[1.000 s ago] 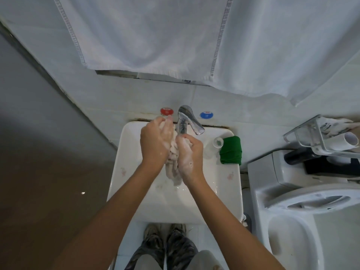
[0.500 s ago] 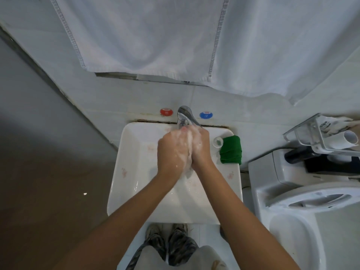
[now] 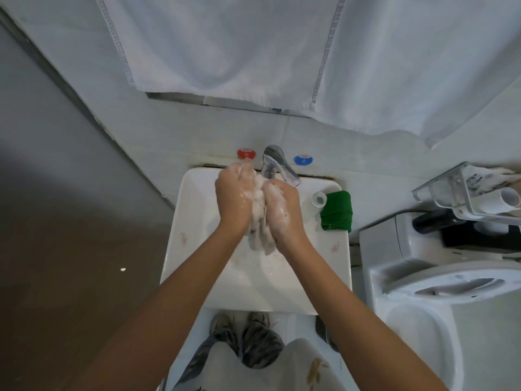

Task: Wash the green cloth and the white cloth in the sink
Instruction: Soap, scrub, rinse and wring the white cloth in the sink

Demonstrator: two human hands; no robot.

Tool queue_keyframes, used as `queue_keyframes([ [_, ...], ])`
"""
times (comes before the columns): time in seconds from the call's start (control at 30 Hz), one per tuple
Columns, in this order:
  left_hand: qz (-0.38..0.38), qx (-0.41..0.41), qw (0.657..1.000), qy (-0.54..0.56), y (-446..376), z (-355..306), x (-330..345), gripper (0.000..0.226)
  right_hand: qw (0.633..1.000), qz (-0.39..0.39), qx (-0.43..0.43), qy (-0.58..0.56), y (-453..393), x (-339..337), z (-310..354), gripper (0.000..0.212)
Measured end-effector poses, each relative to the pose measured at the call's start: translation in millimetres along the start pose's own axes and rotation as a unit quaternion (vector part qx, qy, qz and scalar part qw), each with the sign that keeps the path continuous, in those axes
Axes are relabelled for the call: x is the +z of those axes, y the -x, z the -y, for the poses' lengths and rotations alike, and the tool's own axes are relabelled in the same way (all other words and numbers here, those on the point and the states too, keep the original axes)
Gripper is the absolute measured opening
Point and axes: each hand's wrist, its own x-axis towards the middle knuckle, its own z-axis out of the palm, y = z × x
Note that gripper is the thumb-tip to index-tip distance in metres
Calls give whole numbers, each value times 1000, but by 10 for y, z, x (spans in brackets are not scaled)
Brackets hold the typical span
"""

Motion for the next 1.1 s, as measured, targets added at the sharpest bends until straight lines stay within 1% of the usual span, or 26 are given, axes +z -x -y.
queue_keyframes([
  [0.07, -2, 0, 1000, 0, 70, 27, -5, 45, 1000, 11, -7, 28, -24, -28, 35, 35],
  [0.1, 11, 11, 1000, -10, 187, 45, 24, 41, 1000, 0, -3, 29, -100, -44, 40, 31],
  [0.17, 33, 35, 999, -21, 393, 36, 64, 34, 999, -31, 19, -15, -219, -68, 56, 22],
  [0.2, 32, 41, 999, -17, 389, 15, 62, 34, 999, -36, 23, -18, -223, -47, 62, 22],
  [0.3, 0, 18, 1000, 1, 43, 32, 15, 40, 999, -15, 20, 26, -50, 38, 24, 31],
  [0.33, 0, 7, 1000, 6, -44, 44, -8, 43, 999, -14, 19, 30, -2, 53, 24, 33],
  [0.4, 2, -1, 1000, 1, -23, 130, 13, 44, 998, -9, 3, 61, -40, 43, 20, 36],
  [0.47, 19, 5, 1000, -7, 177, 167, 60, 40, 996, -24, -18, 89, -165, 21, 11, 33],
  [0.53, 25, 12, 1000, -7, 261, 157, 77, 37, 996, -47, -13, 77, -219, 31, -4, 29],
  [0.57, 20, 14, 1000, -13, 199, 147, 70, 38, 996, -52, -11, 71, -197, 49, -2, 31],
  [0.7, -7, 8, 1000, -24, -90, 109, -18, 43, 994, -27, -31, 106, -55, 93, 67, 39],
  [0.77, 14, 23, 999, -43, 21, 99, 3, 40, 993, -43, -48, 101, -152, 49, 98, 40],
  [0.83, 33, 20, 998, -47, 149, 77, 24, 37, 993, -46, -58, 97, -238, 26, 101, 35],
  [0.93, 16, 23, 999, -29, -17, 69, -40, 43, 995, -28, -40, 90, -127, 78, 72, 34],
  [1.0, 23, 21, 999, -10, -126, 88, -94, 45, 996, -9, -37, 82, -52, 90, 33, 34],
  [1.1, 47, 18, 998, -34, 93, 116, -52, 37, 996, -5, -19, 85, -164, 15, 81, 35],
])
